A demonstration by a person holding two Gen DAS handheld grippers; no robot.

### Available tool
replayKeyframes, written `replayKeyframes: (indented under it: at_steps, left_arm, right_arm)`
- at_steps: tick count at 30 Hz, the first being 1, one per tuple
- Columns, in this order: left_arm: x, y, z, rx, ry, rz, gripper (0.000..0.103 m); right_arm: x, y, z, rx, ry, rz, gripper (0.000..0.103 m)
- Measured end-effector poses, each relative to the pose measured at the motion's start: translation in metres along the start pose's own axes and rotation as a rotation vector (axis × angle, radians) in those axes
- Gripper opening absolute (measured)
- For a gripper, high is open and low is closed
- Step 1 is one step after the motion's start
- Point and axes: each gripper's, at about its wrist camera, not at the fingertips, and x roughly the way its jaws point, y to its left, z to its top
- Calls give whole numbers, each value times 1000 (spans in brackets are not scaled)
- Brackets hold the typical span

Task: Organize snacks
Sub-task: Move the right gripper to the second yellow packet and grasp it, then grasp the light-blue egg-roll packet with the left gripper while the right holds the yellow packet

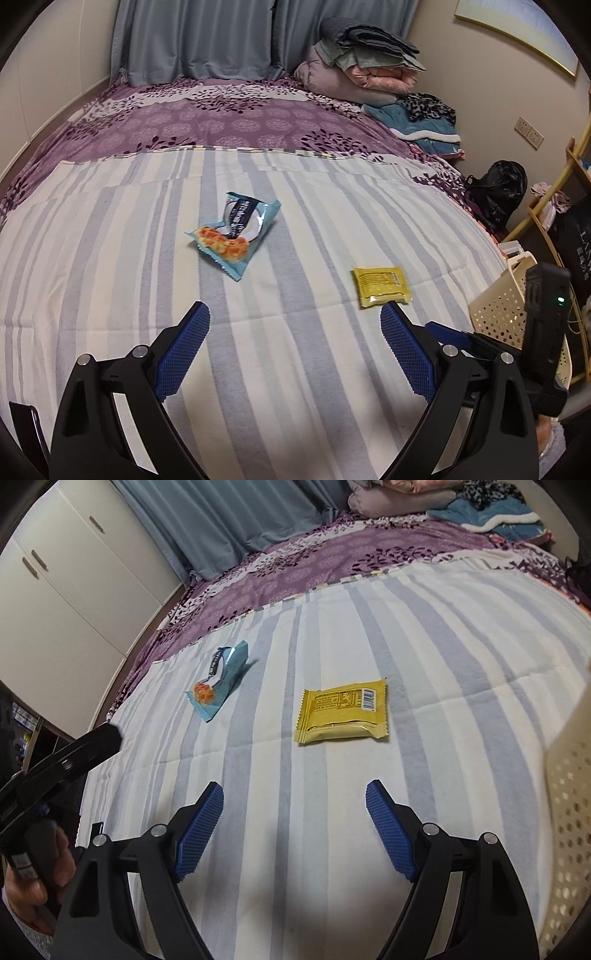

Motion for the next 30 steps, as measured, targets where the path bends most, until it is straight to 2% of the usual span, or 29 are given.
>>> replayKeyframes:
  at_steps: [6, 13, 19, 22, 26, 30]
  left_arm:
    - [6, 22, 1, -35, 9, 14, 95]
    - [18, 43, 3, -79, 23, 26, 95]
    - [25, 53, 8, -95, 27, 41, 95]
    - [30, 57, 12, -101, 29, 52, 95]
    - [40, 59, 18, -95, 38, 69, 95]
    - [56, 61, 27, -75, 52, 78, 95]
  right_arm:
    - [30, -6, 18, 16, 5, -14, 79]
    - [46, -7, 45, 9, -18, -42, 79]
    - [62, -1, 68, -37, -30, -115, 79]
    - [72, 9, 73, -99, -28, -199, 79]
    - [80, 20, 72, -183, -37, -321, 62]
    - [77, 20, 69, -218, -51, -356, 49]
